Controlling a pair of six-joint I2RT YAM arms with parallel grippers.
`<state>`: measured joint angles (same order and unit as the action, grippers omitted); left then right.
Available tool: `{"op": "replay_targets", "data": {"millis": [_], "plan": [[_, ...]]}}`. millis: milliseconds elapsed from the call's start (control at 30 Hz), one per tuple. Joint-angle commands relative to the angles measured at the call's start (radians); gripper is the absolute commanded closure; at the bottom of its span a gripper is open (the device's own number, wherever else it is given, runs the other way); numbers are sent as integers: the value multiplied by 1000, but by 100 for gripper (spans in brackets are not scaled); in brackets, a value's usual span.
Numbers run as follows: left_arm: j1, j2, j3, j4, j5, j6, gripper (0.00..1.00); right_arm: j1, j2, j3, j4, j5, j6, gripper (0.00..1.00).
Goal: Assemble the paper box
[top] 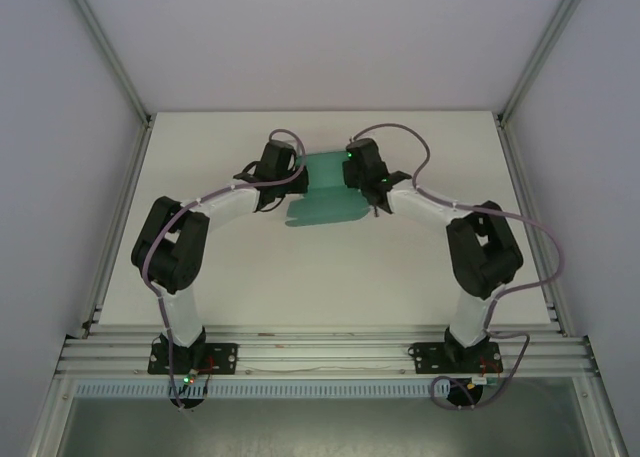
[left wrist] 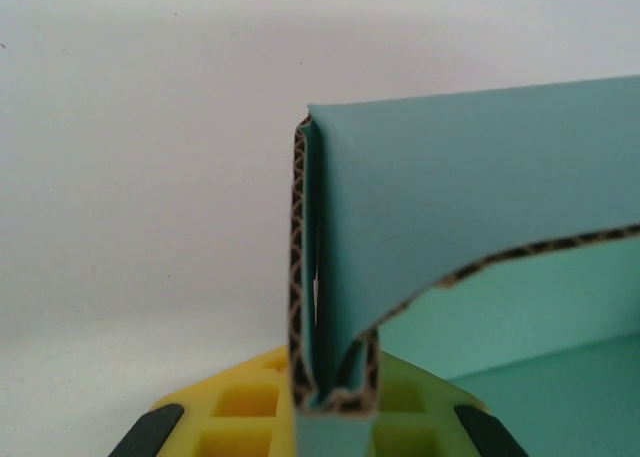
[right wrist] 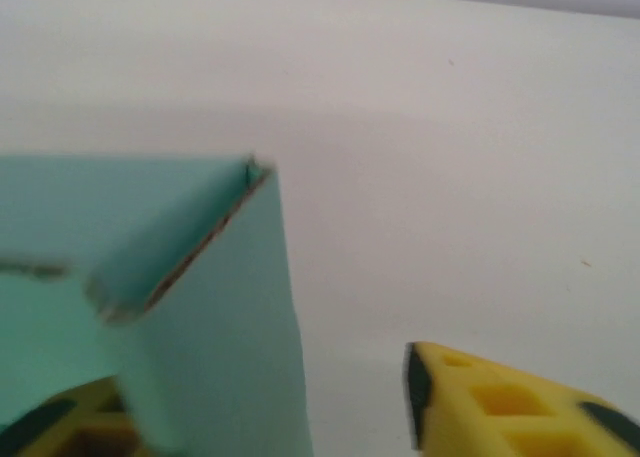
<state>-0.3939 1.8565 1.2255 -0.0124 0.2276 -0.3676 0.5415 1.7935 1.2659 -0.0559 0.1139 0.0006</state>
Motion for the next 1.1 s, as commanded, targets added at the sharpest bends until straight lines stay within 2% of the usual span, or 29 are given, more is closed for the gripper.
{"op": "replay_targets", "data": {"millis": [0,67,267,333,433,567,700,800,900,1067], "plan": [[13,-46,-19,32,-17,27,100,-9,-70,6,50,-129,-71,33],[12,-49,-21,36,-27,28,100,-11,-93,-1,39,-170,-78,24],[12,-52,-27,47,-26,33,100,-14,-170,-38,31,-185,-49,11],[13,-55,-27,43,-29,50,100,-15,-205,-61,33,-165,-21,0],[12,-65,-28,48,-22,97,100,-22,-267,-104,38,-125,47,0],[17,-72,6,-24,46,243,100,-37,-366,-181,30,-47,137,0],[15,-71,91,-259,155,418,100,-76,-434,-214,-88,-29,208,0],[-29,-78,124,-456,237,575,100,-106,-450,-224,-198,-31,244,0],[-102,-72,135,-600,184,666,100,-131,-451,-230,-284,-33,258,0],[-170,3,188,-738,-36,666,100,-151,-464,-257,-331,-47,260,0]]}}
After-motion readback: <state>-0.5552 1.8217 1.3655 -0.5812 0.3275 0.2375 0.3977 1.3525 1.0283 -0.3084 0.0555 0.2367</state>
